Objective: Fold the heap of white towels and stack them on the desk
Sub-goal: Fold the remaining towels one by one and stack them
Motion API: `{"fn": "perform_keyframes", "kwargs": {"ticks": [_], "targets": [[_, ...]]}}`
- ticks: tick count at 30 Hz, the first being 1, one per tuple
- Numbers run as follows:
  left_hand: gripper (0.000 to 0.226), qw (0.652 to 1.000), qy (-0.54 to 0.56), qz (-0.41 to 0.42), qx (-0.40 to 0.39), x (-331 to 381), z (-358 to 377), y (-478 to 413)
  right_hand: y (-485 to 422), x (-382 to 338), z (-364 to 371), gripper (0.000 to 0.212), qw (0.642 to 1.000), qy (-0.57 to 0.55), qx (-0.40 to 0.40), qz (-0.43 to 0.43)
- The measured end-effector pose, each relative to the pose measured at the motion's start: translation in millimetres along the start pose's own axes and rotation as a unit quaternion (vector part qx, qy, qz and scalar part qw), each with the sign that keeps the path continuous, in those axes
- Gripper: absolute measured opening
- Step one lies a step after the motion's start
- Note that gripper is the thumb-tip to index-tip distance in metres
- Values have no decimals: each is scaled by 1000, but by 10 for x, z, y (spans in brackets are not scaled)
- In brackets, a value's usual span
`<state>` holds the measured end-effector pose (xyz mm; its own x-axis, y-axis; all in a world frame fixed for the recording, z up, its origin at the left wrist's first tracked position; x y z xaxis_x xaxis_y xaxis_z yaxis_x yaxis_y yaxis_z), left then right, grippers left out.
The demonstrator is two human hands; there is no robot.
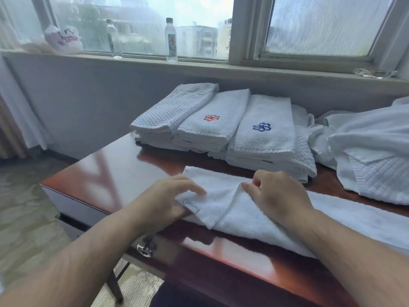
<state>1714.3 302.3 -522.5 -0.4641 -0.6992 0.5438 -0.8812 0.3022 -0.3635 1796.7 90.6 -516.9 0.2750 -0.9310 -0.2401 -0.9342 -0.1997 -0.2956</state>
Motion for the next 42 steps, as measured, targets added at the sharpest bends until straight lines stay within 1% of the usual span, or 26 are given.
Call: {"fn": "perform_keyframes", "kwargs": {"ticks": [2,3,4,5,7,9,11,12,13,15,17,18,19,21,23,25,28,30,32,34,36,39,40,42], "targets": [[9,999,-24,-17,42,-5,-51,-52,11,-43,-67,38,999,-2,32,-26],[18,996,-29,-39,70,-52,-80,-73,18,-75,-112,38,998,2,53,-43],[31,992,-25,-76,96,-131,-108,-83,23,-109,-155,39,996,10,71,-62],[38,985,-19,-124,122,-235,-145,-85,23,-138,-186,39,994,17,82,-76],[42,963,-39,-215,157,-403,-217,-79,-4,-150,-181,42,994,31,65,-78],[38,947,-86,-276,137,-526,-204,-101,-53,-77,-107,51,998,54,7,-42],[28,936,-118,-314,107,-610,-179,-111,-35,13,-34,57,996,75,-37,-2],[23,932,-123,-326,98,-641,-163,-116,7,57,-13,53,996,78,-47,8],[19,930,-123,-333,96,-668,-149,-117,53,89,2,45,995,87,-49,10],[20,927,-124,-340,103,-686,-145,-110,114,97,-17,30,992,123,-20,-11],[23,924,-136,-339,111,-667,-139,-101,110,76,-130,28,989,136,46,-30],[23,924,-141,-336,113,-652,-136,-99,75,84,-172,28,989,134,63,-27],[23,924,-148,-333,115,-637,-135,-100,29,128,-180,30,990,127,59,-15],[25,922,-173,-329,112,-588,-142,-97,-60,282,-92,37,994,106,8,29],[23,919,-195,-322,117,-522,-150,-100,-71,380,0,41,993,100,-34,51],[21,919,-220,-304,121,-405,-134,-135,-50,393,-14,40,994,89,-29,51],[46,915,-305,-236,116,-117,-48,-266,5,418,-71,35,995,78,-31,46],[54,930,-303,-173,113,127,95,-364,46,554,-135,36,995,67,-49,62],[51,955,-267,-106,70,376,378,-472,126,776,-238,46,992,62,-58,92],[53,973,-215,-78,0,527,732,-537,244,1045,-319,48,989,56,-64,119],[63,974,-195,-87,-71,540,1019,-561,354,1289,-345,44,986,36,-74,143],[68,962,-220,-83,-143,440,1192,-611,452,1501,-344,35,986,-9,-84,146],[69,958,-229,-75,-158,396,1192,-631,436,1513,-398,33,989,-6,-63,134],[69,952,-241,-61,-180,327,1166,-675,387,1490,-596,33,995,5,20,102]]}}
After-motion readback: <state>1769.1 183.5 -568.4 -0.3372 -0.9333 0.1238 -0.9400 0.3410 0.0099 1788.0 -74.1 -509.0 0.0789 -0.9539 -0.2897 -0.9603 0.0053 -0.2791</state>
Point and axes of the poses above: each hand's wrist, its own y-axis away from the middle knuckle, its own z-axis out of the palm, x = y × z, the point moved 10 cm from there along -y, towards the middle knuckle, and after that the axes turned 7 degrees about z, right-handed, at the moved point
